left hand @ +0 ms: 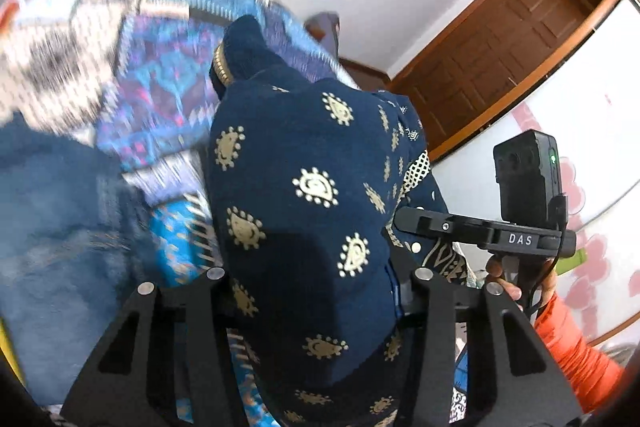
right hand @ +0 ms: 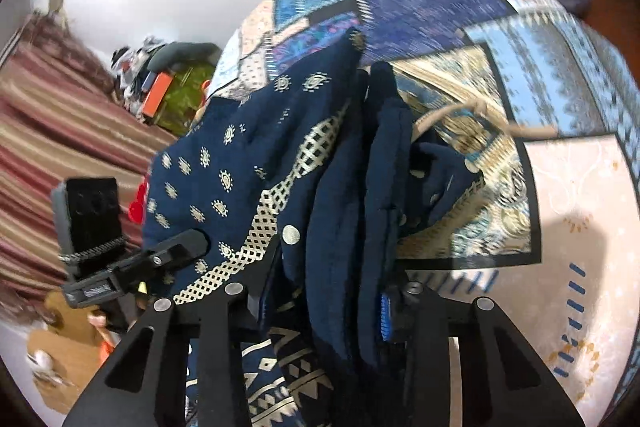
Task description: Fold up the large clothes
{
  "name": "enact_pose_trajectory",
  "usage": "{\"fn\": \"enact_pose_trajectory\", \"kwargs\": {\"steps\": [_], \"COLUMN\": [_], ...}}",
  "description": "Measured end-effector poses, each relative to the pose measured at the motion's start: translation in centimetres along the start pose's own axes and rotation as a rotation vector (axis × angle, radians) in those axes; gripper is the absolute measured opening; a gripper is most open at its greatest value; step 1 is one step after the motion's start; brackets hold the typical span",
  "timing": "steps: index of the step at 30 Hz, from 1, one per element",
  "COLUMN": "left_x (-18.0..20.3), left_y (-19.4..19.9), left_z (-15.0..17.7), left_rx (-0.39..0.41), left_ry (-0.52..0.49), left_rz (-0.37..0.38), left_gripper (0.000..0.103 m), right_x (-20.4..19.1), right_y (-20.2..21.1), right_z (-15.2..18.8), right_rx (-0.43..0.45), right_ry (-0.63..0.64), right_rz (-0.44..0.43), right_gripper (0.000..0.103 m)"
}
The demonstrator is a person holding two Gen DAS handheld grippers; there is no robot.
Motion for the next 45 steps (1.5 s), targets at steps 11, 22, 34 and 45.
{"fn": "enact_pose_trajectory", "kwargs": {"steps": [11, 22, 34, 45], "left_x": [-3.9, -17.3, -23.6, -17.5], "left_y": [11.8, 13.1, 10.5, 15.5], "left_z": [-5.4, -2.8, 1.3, 4.8], "left_rx": [0.168, 0.093, 0.052, 0.142], "left_ry": [-0.032, 0.145, 0.191, -0.038], "left_rz": [-0.098, -0.21, -0.272, -0.494], "left_gripper": [0.049, 0.049, 0.061, 0.08], "right_x": [-13.5, -19.9, -18.8, -16.5], "right_y": [-0.7, -13.7, -22.1, -16.6], "right_z": [-2.9, 0.8, 4.1, 9.3], "right_rx": [0.074, -0.083, -0.16, -0.168], "right_ry": [0.13, 0.097, 0.293, 0.529], "right_rz": [-0.106, -0.095, 0.024, 0.141], "right_gripper": [0.035, 0.035, 0.057, 0.08]}}
Point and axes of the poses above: each gripper's, at about its wrist camera, not at the fingertips, and y roughly against the way its jaws point, x to its right, z to its underside, the point moved 3 cm from there along -y, roughly the way its jaws point, and after that the axes turned 12 degrees about x, right-handed, at the moved point
